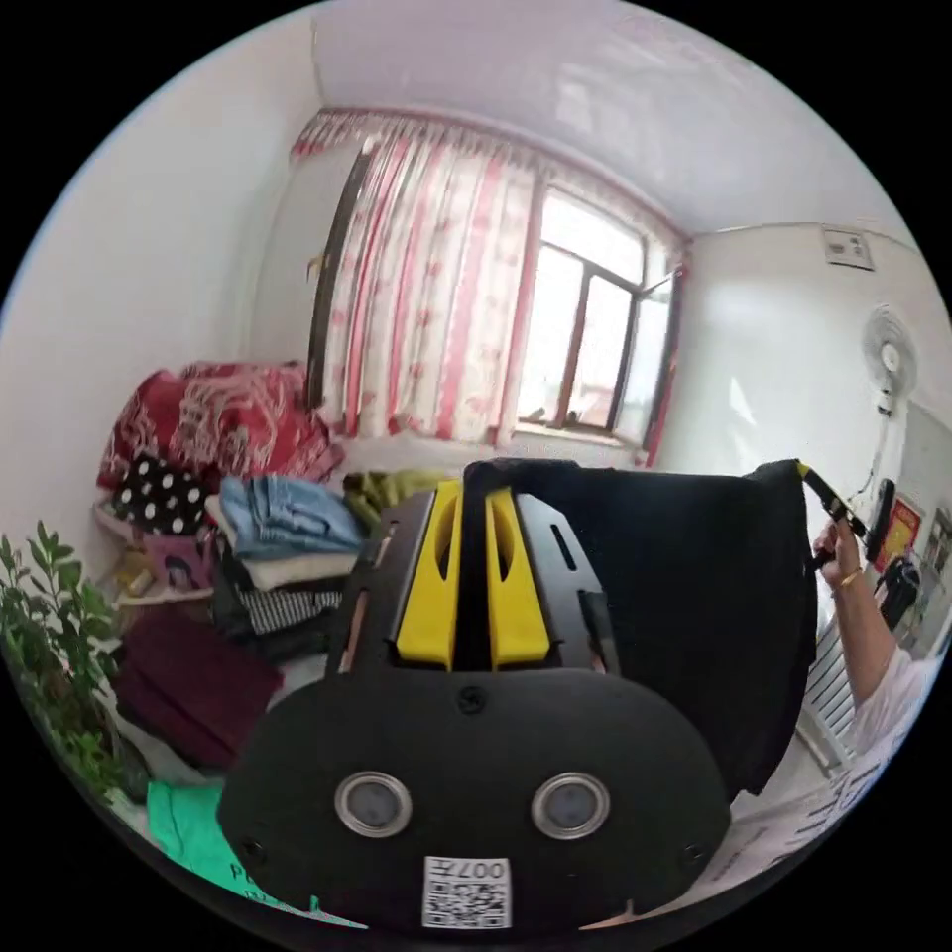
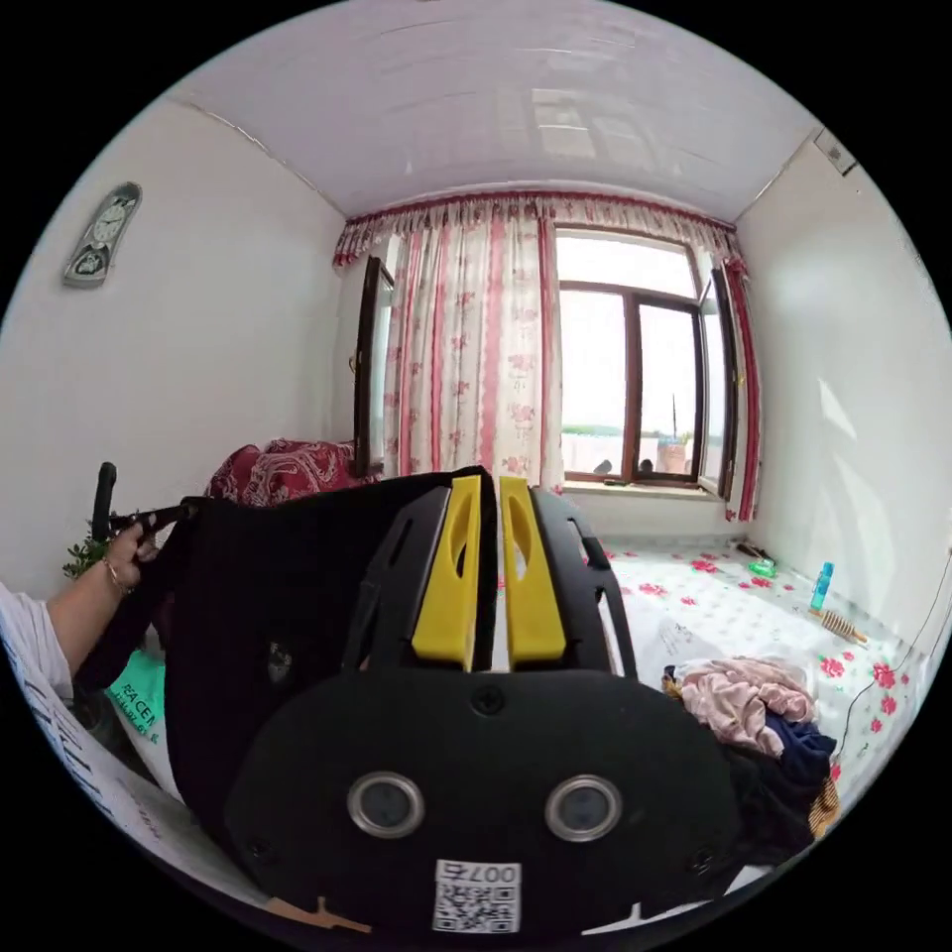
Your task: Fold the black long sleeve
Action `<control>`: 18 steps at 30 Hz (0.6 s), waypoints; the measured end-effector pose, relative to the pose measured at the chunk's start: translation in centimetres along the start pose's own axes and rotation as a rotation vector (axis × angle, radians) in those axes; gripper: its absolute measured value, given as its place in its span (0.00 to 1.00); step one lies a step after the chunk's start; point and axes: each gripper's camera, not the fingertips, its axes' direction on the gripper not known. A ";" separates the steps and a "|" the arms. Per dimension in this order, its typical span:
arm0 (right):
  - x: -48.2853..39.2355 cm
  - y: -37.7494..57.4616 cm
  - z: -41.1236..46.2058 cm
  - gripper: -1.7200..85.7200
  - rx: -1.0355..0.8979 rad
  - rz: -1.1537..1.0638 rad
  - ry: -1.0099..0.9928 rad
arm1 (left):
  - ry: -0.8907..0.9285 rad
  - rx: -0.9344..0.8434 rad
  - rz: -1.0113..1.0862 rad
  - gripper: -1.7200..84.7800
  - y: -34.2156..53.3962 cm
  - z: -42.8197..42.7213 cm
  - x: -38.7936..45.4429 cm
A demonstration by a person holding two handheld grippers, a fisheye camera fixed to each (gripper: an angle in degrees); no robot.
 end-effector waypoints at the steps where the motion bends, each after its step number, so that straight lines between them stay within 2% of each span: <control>1: 1.6 2.2 5.2 0.04 -0.087 0.043 -0.020 | -0.034 -0.060 -0.034 0.10 0.4 1.9 -0.6; 3: 3.8 7.0 10.5 0.05 -0.240 0.109 -0.052 | -0.076 -0.155 -0.069 0.11 4.0 5.8 -2.6; 7: 5.6 25.8 13.3 0.07 -0.417 0.140 -0.036 | -0.158 -0.279 -0.045 0.11 13.0 8.8 -4.6; 11: 7.2 48.7 13.3 0.09 -0.839 0.317 0.014 | -0.100 -0.616 -0.044 0.11 25.6 12.3 -5.7; 14: 7.7 57.0 11.2 0.10 -0.923 0.432 0.071 | -0.057 -0.769 -0.100 0.11 31.5 12.9 -5.5; 18: 8.3 60.4 13.7 0.11 -0.991 0.396 0.093 | 0.071 -0.846 -0.116 0.12 33.1 15.3 -3.8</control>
